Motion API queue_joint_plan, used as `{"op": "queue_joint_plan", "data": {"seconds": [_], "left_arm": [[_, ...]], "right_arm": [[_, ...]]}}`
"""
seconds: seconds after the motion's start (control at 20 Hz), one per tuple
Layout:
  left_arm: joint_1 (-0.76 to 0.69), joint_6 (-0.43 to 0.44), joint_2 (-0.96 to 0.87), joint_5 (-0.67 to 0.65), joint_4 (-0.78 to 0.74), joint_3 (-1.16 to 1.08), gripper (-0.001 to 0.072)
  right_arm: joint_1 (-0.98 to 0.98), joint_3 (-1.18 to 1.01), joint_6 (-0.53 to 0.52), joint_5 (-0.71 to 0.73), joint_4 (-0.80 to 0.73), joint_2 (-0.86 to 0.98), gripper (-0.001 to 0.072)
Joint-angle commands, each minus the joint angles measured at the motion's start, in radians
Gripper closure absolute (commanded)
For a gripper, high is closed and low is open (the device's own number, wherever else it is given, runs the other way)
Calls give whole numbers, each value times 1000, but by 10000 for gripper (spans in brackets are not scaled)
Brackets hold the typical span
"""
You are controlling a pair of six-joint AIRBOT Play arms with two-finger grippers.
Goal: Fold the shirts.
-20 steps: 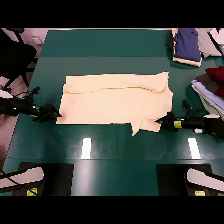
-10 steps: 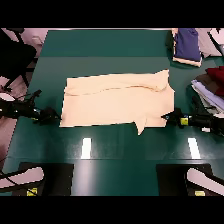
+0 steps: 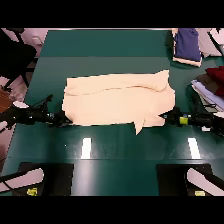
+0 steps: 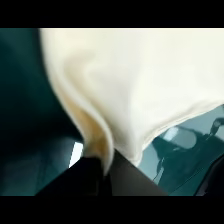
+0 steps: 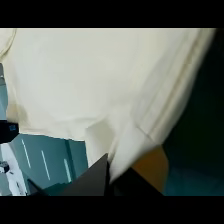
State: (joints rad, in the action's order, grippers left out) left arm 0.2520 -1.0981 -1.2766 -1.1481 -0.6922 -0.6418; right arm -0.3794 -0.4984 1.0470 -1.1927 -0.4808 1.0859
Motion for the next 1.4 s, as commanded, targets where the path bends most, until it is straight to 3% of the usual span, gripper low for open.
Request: {"op": "queue_joint_plan", "data": {"seconds": [0.0,0.2,0.4,0.6,0.7,0.8,1.0,1.15,1.25,1.3,1.35], "left_arm": [[-14,-33,122,-94,60,6,687],[-15,-179,431,-182,7,6,688],[-76,-266,559,-135,10,6,688],[-84,-267,558,201,-8,6,688],[-84,-282,521,378,-29,6,688],[-84,-281,426,457,-25,6,687],[-89,-117,207,502,135,6,685],[-171,-5,98,595,262,6,685],[-252,40,40,659,308,-8,684],[-285,42,18,686,307,-24,682],[-307,43,8,718,307,-39,563]], "right_arm": [[-70,-1,65,-80,-56,-165,697],[-180,-1,162,-230,-96,-412,697],[-59,-1,287,-123,-95,-586,697],[19,-1,316,180,-97,-552,697],[46,-7,294,267,-93,-439,697],[104,-43,246,323,-95,-283,697],[188,-166,206,429,-96,4,696],[227,-288,190,440,-96,182,681],[234,-360,189,414,-97,272,483],[229,-393,180,395,-98,303,446],[213,-415,167,375,-98,318,446]]}}
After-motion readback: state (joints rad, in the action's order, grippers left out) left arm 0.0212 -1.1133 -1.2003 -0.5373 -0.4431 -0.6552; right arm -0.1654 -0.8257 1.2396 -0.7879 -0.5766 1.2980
